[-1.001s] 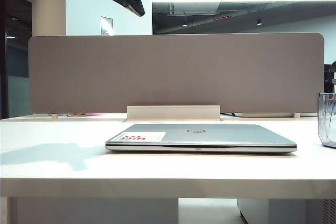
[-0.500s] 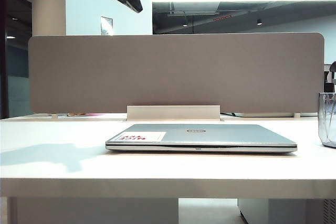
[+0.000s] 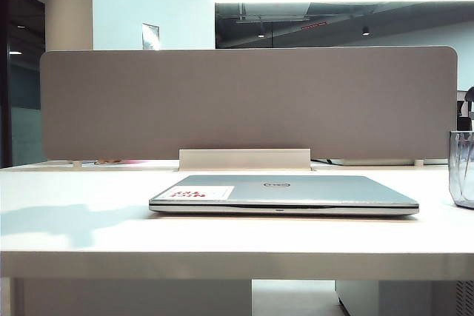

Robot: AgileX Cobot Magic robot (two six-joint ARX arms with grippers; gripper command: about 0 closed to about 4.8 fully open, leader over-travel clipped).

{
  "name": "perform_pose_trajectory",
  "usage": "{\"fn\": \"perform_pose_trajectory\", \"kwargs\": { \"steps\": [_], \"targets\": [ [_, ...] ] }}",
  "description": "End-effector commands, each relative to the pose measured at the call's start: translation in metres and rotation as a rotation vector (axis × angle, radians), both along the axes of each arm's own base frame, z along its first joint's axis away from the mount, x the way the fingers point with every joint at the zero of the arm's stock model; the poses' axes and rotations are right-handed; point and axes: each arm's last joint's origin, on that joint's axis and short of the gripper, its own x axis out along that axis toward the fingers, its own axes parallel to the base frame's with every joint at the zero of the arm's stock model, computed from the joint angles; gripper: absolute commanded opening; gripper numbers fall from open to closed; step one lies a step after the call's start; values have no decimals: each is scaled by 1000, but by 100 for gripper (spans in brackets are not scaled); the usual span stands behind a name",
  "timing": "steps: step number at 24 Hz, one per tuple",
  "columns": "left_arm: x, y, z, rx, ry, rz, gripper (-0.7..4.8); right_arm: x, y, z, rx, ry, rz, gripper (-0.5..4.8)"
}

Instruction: Pick up the water cup and place it on the right side of the laptop.

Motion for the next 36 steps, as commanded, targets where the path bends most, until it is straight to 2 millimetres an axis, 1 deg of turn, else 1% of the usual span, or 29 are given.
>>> {"fn": "perform_pose_trajectory", "kwargs": {
  "steps": [1, 4, 8, 12, 16, 17, 18, 23, 24, 27, 28, 30, 32, 34, 35, 36],
  "targets": [
    [-10, 7, 11, 23, -50, 33, -5, 0, 0, -6, -2, 43, 4, -1],
    [-16, 11, 16, 35, -71, 52, -5, 0, 0, -5, -2, 41, 2, -1],
    [-17, 12, 18, 37, -81, 58, -5, 0, 0, -5, -2, 41, 2, -1],
    [-19, 15, 19, 95, -106, 117, -5, 0, 0, -5, -2, 41, 2, -1],
    [-25, 23, 25, 90, -115, 152, -5, 0, 0, -5, -2, 40, 2, -1],
    [-28, 31, 32, 65, -144, 174, -5, 0, 0, -5, -2, 41, 2, -1],
    [-34, 40, 44, 18, -202, 196, -5, 0, 0, -5, -2, 41, 2, -1],
    [-59, 61, 75, -101, -361, 257, -5, 0, 0, -5, -2, 40, 2, -1],
    [-67, 70, 84, -131, -399, 292, -5, 0, 0, -5, -2, 40, 2, -1],
    [-74, 84, 89, -148, -421, 335, -5, 0, 0, -5, -2, 40, 2, -1],
    [-75, 85, 88, -146, -416, 340, -5, 0, 0, -5, -2, 40, 2, -1],
    [-74, 86, 77, -132, -397, 338, -5, 0, 0, -5, -2, 40, 2, -1],
    [-70, 89, 50, -101, -350, 357, -5, 0, 0, -5, -2, 40, 2, -1],
    [-68, 92, 31, -83, -321, 373, -5, 0, 0, -5, -2, 40, 2, -1],
    [-67, 96, 18, -74, -306, 391, -5, 0, 0, -5, -2, 40, 2, -1],
    [-68, 99, 10, -73, -298, 407, -5, 0, 0, -5, -2, 40, 2, -1]
  ]
}}
